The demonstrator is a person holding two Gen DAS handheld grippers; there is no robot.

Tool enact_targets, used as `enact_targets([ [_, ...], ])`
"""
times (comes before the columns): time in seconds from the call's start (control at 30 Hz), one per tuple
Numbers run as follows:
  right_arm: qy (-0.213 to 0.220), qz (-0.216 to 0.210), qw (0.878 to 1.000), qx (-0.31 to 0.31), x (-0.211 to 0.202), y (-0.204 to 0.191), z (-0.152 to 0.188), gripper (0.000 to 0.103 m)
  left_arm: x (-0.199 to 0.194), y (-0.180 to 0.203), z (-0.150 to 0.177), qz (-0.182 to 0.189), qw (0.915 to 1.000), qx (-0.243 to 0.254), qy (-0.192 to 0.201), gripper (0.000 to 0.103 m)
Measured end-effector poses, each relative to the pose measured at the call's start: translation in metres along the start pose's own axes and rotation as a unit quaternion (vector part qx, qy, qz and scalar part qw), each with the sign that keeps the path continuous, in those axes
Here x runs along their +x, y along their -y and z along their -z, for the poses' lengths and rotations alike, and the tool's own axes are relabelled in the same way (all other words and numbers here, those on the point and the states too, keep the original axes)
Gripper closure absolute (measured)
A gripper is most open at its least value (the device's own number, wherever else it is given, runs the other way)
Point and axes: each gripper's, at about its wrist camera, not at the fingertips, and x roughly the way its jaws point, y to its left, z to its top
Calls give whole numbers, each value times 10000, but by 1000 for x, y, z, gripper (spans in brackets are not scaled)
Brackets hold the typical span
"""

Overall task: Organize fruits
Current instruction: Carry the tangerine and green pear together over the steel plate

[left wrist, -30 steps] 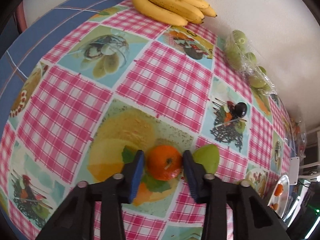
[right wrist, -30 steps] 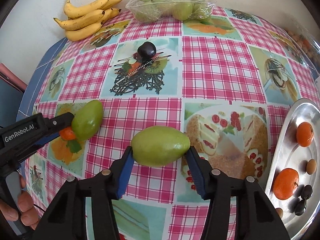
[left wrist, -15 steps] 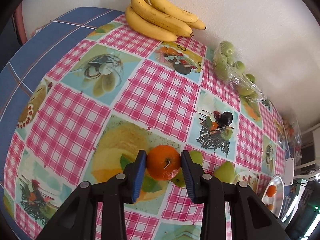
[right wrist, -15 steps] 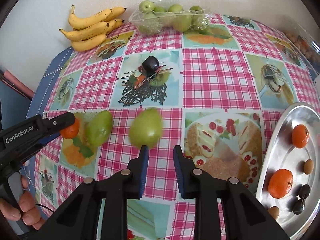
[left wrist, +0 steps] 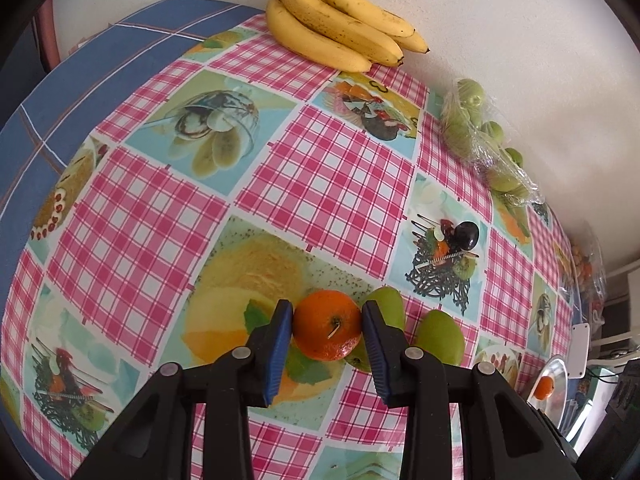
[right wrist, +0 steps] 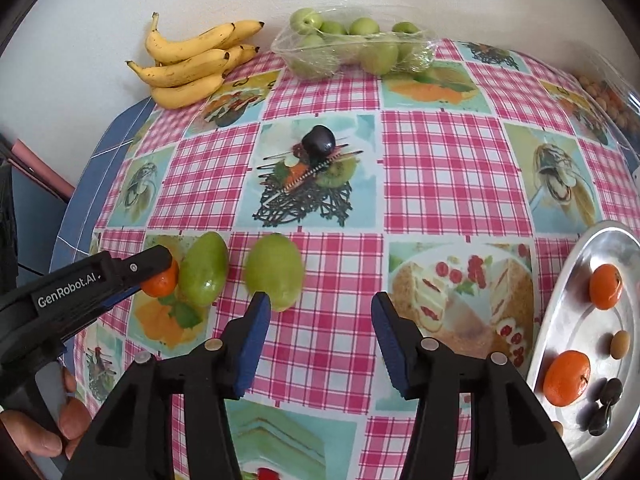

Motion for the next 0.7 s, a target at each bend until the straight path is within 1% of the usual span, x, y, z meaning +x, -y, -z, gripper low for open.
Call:
enact_targets([
  [0.2,74,-17,10000,-27,1,-6,-6,49,1,0,-1,-9,10000,-58,34,65],
  [0.37,22,4,10000,-74,11,-11,-8,49,5,3,-1,19,10000,-60,11,65],
  [0.57,-43,-129,9998,-128,23,-20,-11,49,11,3,-2,23,10000,-68,-24,65],
  [0.7,-95,-17,9996,-261,32,-29,-14,49,14,2,-3,29,10000,-70,-46,65],
])
